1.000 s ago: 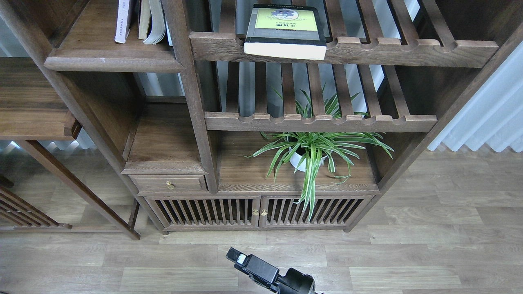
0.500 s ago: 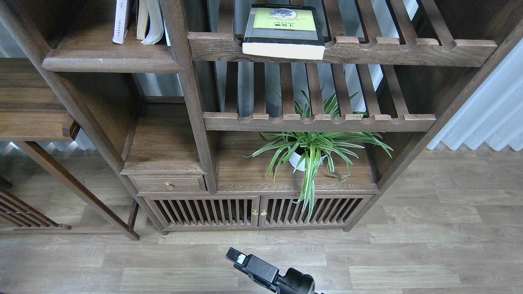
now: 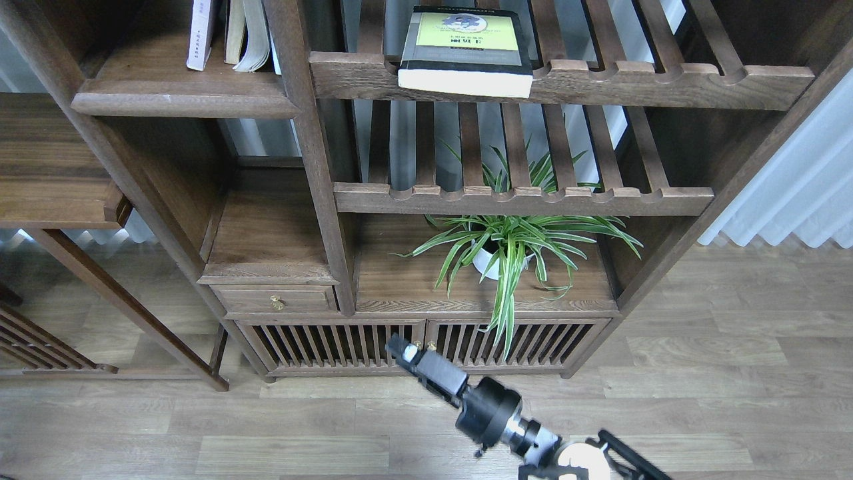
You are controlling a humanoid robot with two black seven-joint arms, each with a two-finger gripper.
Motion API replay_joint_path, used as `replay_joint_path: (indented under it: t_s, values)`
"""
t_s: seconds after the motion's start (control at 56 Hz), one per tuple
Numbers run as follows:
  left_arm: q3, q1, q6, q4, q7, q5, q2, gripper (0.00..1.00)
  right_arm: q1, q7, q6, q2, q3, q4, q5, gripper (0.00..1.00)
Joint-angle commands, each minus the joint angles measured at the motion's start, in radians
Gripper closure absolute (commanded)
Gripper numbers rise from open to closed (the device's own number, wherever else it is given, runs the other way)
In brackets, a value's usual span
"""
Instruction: Organize books on shelf
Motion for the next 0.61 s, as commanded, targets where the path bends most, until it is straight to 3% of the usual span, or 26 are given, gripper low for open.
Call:
replay_joint_path:
  t_s: [0.0,0.125,0.214,0.232,0.268,0.482,0.589]
  values:
    - [0.020,-0.010,0.000,0.040,-0.046,0.026,-0.042,0.95,0.065,0.032,0.000,0.000,0.000,0.006,0.027,0.00]
    - [0.044,-0.005,0.000,0.045,-0.089,0.032,-0.067,0.95,0.134,0.081,0.000,0.000,0.002,0.019,0.050,0.00]
    - [0.064,0.003,0.000,0.045,-0.159,0.038,-0.088,0.95,0.175,0.101,0.000,0.000,0.004,0.023,0.066,0.00]
    - [0.073,0.010,0.000,0.045,-0.205,0.040,-0.090,0.95,0.195,0.103,0.000,0.000,0.007,0.026,0.073,0.00]
    - [0.073,0.016,0.000,0.045,-0.231,0.040,-0.095,0.95,0.203,0.103,0.000,0.000,0.011,0.027,0.076,0.00]
    - [0.061,0.068,0.000,0.046,-0.314,0.040,-0.096,0.95,0.249,0.146,0.000,0.000,0.020,0.055,0.132,0.00]
    - [0.060,0.102,0.000,0.043,-0.389,0.038,-0.096,0.95,0.272,0.164,0.000,0.000,0.046,0.075,0.153,0.00]
